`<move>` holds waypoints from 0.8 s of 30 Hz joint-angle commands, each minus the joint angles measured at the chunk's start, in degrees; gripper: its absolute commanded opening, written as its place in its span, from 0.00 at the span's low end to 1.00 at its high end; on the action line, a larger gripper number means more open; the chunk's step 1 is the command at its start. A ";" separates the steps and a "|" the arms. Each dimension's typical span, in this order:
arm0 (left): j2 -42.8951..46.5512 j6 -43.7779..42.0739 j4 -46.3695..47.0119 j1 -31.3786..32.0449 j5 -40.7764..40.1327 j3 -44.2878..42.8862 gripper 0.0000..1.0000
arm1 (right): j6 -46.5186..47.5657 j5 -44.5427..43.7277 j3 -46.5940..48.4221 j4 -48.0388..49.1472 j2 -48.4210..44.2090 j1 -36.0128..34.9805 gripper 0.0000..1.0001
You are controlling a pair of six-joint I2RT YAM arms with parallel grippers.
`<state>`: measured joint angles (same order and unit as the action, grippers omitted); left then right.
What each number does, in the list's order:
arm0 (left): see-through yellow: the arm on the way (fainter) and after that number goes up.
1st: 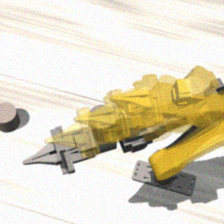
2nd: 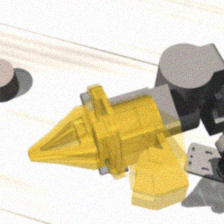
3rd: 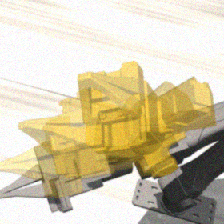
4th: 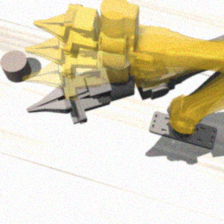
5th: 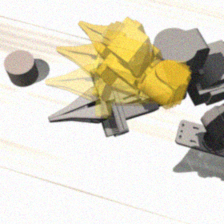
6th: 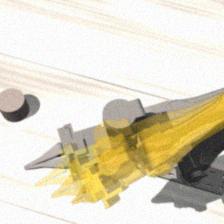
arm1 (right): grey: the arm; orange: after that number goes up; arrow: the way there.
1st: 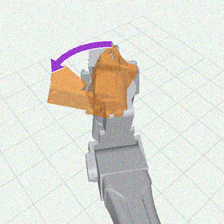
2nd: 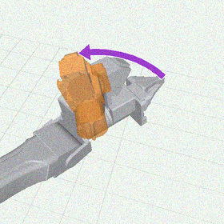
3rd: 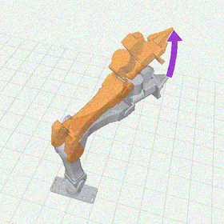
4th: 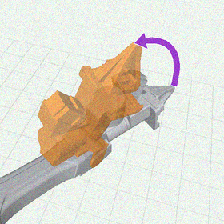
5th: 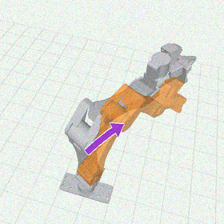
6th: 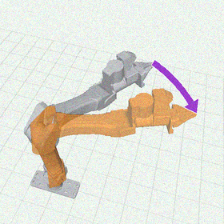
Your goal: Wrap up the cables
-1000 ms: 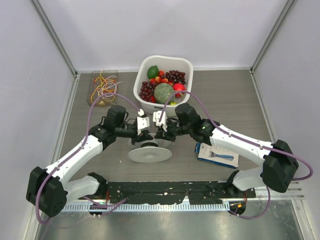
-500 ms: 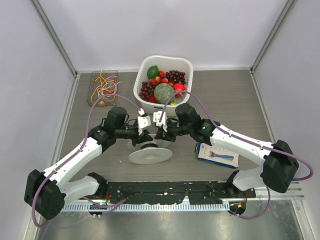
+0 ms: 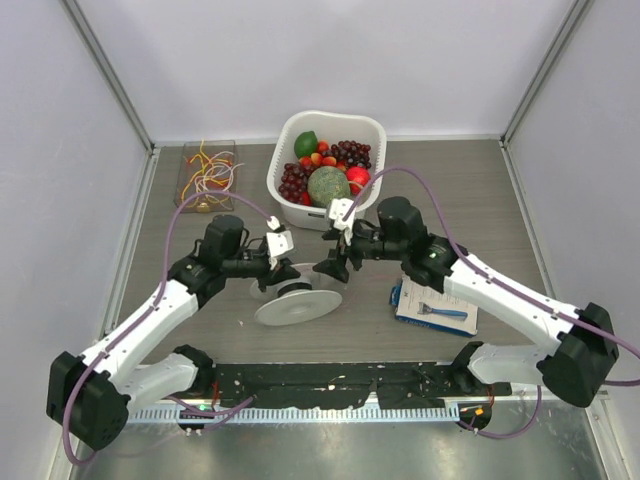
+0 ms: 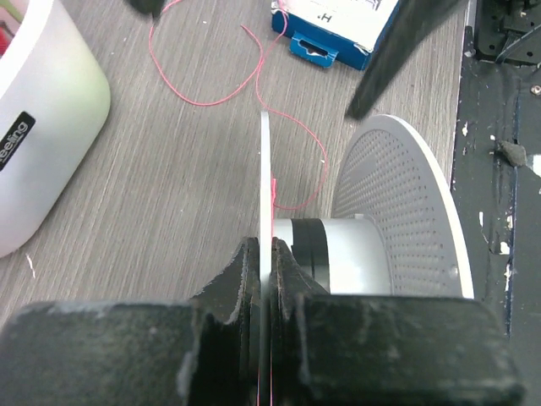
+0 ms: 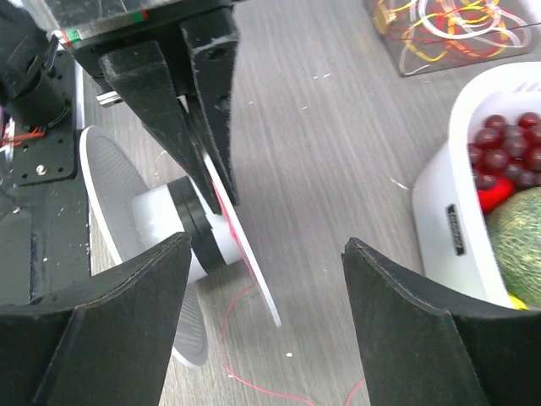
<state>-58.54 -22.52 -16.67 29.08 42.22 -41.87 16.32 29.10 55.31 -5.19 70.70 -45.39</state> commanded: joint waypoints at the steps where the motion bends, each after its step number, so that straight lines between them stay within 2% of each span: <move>1: 2.82 3.09 0.59 -2.01 3.57 -6.11 0.00 | -3.57 -2.12 1.91 1.24 -4.59 3.36 0.78; 5: 3.26 6.08 -3.54 -2.45 3.49 -12.61 0.00 | -4.80 -2.29 3.23 -1.22 -6.09 8.63 0.78; 9: 3.70 10.56 -6.97 -2.54 -0.46 -20.16 0.00 | -4.45 -2.38 2.61 -3.33 -8.37 13.99 0.78; 12: 3.17 14.86 -9.61 -2.62 -3.18 -26.76 0.00 | -2.26 -7.73 -0.28 -3.42 -11.71 15.68 0.79; 16: 2.21 19.35 -11.28 -2.63 -6.08 -33.96 0.00 | -0.50 -10.20 -1.87 -5.70 -15.49 17.88 0.82; 19: 0.28 23.73 -12.42 -3.06 -8.55 -40.64 0.00 | 2.66 -8.45 -1.96 -9.73 -17.08 17.96 0.83; 24: -2.54 29.63 -12.51 -3.77 -7.68 -48.29 0.00 | 4.60 -1.35 -5.29 -10.72 -18.58 17.96 0.83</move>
<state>-59.81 -0.27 -30.85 25.80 35.11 -84.07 17.98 22.41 52.25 -14.31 52.95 -27.53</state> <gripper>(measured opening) 0.054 0.829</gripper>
